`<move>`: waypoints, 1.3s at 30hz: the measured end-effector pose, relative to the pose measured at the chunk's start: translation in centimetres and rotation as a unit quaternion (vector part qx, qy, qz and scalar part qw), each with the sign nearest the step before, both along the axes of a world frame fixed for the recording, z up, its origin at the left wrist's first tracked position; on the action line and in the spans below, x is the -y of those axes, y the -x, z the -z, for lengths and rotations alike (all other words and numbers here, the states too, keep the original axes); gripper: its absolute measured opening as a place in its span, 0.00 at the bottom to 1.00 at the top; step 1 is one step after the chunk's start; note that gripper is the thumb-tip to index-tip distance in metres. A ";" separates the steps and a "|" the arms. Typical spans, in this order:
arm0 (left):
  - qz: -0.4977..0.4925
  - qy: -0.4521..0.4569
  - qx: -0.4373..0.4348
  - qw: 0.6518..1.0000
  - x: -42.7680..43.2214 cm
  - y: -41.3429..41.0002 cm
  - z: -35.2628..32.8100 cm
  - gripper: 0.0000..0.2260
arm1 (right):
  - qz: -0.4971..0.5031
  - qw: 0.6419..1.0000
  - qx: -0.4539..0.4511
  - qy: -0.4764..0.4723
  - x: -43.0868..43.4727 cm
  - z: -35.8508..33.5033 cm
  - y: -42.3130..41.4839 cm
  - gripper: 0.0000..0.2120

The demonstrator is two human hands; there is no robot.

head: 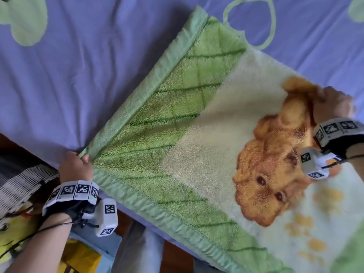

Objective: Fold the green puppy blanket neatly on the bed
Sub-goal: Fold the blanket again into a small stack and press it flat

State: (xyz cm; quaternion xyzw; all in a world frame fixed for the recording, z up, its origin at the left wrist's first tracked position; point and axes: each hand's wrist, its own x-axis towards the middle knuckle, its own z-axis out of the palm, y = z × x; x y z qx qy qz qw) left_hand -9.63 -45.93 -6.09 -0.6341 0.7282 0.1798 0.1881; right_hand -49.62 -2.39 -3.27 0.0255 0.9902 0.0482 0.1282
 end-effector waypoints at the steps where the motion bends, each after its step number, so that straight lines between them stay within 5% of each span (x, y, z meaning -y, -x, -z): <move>1: -0.002 0.010 0.001 1.000 -0.2 0.1 -0.1 0.14 | 0.032 0.999 -0.005 0.004 0.1 0.1 -0.2 0.27; 10: 0.147 0.162 -0.124 0.968 -3.5 -0.1 -1.1 0.19 | 0.126 0.983 -0.030 0.130 -3.2 -0.4 -7.5 0.24; 16: 0.329 0.025 -0.225 0.917 -12.4 2.5 -3.3 0.25 | 0.167 0.976 0.059 0.130 -9.6 0.3 -13.4 0.24; 20: 0.487 -0.081 -0.176 0.852 -20.3 3.1 -3.6 0.27 | 0.144 0.964 0.167 0.152 -13.5 -0.1 -13.1 0.23; 23: 0.575 -0.106 -0.098 0.805 -25.1 3.1 -2.6 0.27 | 0.145 0.955 0.166 0.197 -16.8 -1.5 -11.7 0.22; 30: 0.501 -0.130 0.026 0.855 -29.2 5.2 -1.9 0.26 | 0.197 0.962 0.061 0.179 -26.2 -2.9 -14.2 0.21; 39: 0.489 -0.145 -0.099 0.855 -37.3 12.1 -6.0 0.29 | 0.283 0.945 0.033 0.162 -36.9 -3.6 -17.4 0.22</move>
